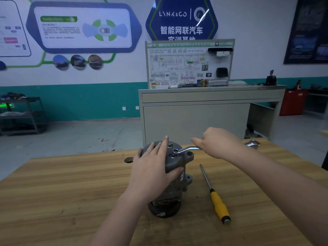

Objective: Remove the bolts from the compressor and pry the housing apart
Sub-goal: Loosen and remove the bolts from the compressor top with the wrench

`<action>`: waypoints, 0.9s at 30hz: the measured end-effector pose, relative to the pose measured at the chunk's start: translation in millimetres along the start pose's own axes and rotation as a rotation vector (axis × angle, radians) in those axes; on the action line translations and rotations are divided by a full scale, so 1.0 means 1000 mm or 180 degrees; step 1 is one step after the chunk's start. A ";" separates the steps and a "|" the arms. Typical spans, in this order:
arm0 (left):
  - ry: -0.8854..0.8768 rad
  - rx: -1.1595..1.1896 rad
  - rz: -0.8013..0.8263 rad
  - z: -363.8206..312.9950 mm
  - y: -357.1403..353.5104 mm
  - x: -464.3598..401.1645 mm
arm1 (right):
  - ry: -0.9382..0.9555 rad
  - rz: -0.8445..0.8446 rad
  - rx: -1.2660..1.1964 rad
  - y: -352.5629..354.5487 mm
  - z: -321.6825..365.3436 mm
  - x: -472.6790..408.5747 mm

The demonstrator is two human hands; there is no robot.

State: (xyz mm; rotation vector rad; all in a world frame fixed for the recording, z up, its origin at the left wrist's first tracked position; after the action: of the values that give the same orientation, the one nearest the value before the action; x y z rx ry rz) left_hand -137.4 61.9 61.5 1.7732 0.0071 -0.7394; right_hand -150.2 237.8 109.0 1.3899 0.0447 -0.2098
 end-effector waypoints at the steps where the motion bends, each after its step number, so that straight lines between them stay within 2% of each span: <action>1: -0.0010 0.0000 -0.0003 -0.001 0.000 0.000 | -0.0036 0.0059 -0.0003 0.001 0.000 -0.002; 8: -0.0092 -0.0217 -0.0012 -0.007 0.000 0.000 | -0.0173 0.0129 0.0189 0.005 0.009 -0.006; 15: 0.0204 -0.0477 -0.0073 -0.011 0.001 0.003 | -0.0366 0.0048 0.0198 0.007 0.016 0.002; 19: 0.0813 -0.0466 0.0141 -0.005 0.001 0.004 | -0.0330 -0.0850 0.0244 0.016 0.024 0.023; 22: 0.1294 -0.0076 0.0425 0.010 -0.005 0.003 | 0.0307 -0.1738 0.0455 0.016 0.039 0.048; 24: 0.1269 -0.0049 0.0474 0.012 -0.007 0.001 | 0.0678 -0.2203 0.0577 0.015 0.039 0.058; 27: 0.1002 -0.0383 0.0359 0.005 -0.006 0.000 | 0.0918 -0.2453 0.0519 0.013 0.029 0.059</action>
State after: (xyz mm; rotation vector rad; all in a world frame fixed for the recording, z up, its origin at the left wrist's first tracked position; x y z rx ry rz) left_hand -142.3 59.5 55.3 1.7424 0.1587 -0.3662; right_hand -92.7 204.3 118.2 1.5021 0.8252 -0.6602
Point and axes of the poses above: each hand's wrist, its own x-axis away from the middle knuckle, its own y-axis out of the back of the hand, z = x × y, the point moved 9 cm from there along -x, towards the middle knuckle, and after that the axes turned 6 degrees about z, right-handed, at the moved point
